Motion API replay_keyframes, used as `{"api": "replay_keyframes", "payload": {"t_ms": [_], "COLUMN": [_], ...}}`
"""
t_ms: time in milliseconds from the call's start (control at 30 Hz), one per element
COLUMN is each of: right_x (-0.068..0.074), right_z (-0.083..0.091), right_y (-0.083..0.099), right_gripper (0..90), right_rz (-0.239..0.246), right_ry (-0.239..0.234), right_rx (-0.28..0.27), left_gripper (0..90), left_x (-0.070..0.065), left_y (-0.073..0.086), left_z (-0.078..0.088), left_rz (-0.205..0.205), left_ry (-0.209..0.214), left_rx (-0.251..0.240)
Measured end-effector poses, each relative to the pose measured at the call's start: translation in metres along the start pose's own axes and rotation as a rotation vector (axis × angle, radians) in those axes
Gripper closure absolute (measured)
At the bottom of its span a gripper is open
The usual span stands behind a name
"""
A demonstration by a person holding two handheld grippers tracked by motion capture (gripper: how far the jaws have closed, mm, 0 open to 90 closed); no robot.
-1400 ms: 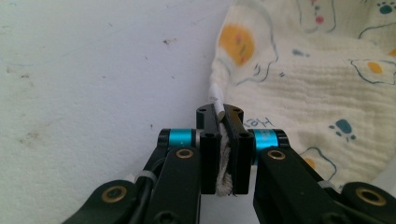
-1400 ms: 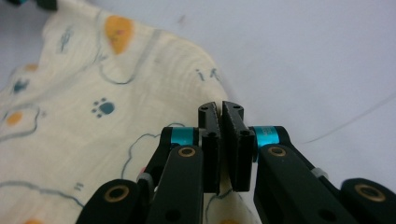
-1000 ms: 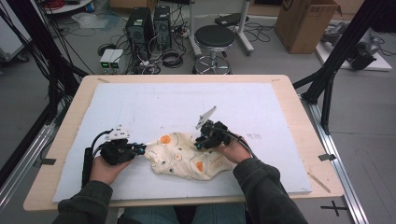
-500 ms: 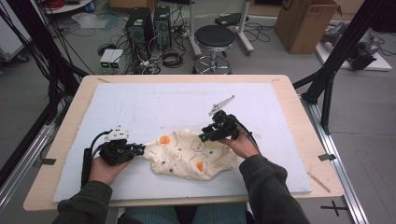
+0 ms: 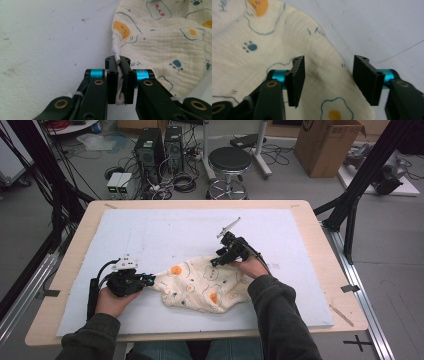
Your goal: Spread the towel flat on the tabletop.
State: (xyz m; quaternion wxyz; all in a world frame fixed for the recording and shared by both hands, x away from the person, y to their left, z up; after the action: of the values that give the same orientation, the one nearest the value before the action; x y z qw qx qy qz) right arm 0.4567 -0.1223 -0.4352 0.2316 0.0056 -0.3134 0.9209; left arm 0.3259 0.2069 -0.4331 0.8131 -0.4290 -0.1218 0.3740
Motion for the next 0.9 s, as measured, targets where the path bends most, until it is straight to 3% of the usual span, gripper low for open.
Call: {"api": "replay_keyframes", "payload": {"t_ms": [33,67,200,267,367,467,533,600,633,700,767,833,900], "right_x": [0.0,0.001,-0.001,-0.002,-0.002,0.003,0.011,0.022,0.031,0.043,0.052,0.058,0.064], "right_z": [0.0,0.0,0.018,0.039,0.068,0.08,0.076,0.065,0.054,0.039,0.027,0.019,0.014], "right_y": [0.001,0.001,-0.003,-0.008,-0.015,-0.015,-0.012,-0.006,-0.001,0.009,0.019,0.026,0.032], "right_gripper": [73.9,84.1,86.3,86.3,86.3,86.1,85.6,85.1,84.7,84.6,84.0,81.3,79.0], "right_rz": [0.006,0.011,0.004,0.032,0.085,0.133,0.179,0.225,0.248,0.265,0.25,0.194,0.184], "right_ry": [-0.016,-0.032,0.051,0.163,0.285,0.345,0.342,0.316,0.304,0.257,0.221,0.154,0.127], "right_rx": [0.025,0.034,-0.028,-0.089,-0.156,-0.166,-0.133,-0.102,-0.058,-0.011,0.021,0.058,0.021], "left_gripper": [85.2,85.2,85.5,85.5,85.5,85.5,85.5,85.5,85.5,85.5,85.5,85.5,85.4], "left_x": [0.001,0.002,0.007,0.007,0.006,0.004,0.001,-0.003,-0.005,-0.008,-0.011,-0.012,-0.014], "left_y": [-0.001,-0.002,-0.013,-0.024,-0.044,-0.054,-0.052,-0.046,-0.043,-0.035,-0.025,-0.016,-0.011], "left_z": [0.0,-0.001,-0.007,-0.011,-0.018,-0.023,-0.024,-0.022,-0.019,-0.015,-0.011,-0.008,-0.006], "left_rz": [0.002,0.007,0.036,0.038,0.023,0.017,0.006,-0.001,0.005,0.005,0.004,0.016,-0.001], "left_ry": [0.003,0.002,0.006,0.009,0.021,0.032,0.044,0.047,0.057,0.063,0.067,0.077,0.066], "left_rx": [0.002,-0.002,-0.019,-0.04,-0.057,-0.05,-0.022,-0.009,-0.018,-0.009,-0.001,-0.005,0.005]}}
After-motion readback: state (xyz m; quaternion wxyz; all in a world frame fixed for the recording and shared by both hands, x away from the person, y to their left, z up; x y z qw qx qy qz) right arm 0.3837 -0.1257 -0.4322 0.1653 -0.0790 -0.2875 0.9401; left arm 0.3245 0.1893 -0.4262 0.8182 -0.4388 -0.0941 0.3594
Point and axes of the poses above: each handheld gripper's, and its own axes: z roughly backward along the jaws, y roughly out of its underside, x roughly to its left, the point moved 2 cm from there along -z, roughly forward along the jaws
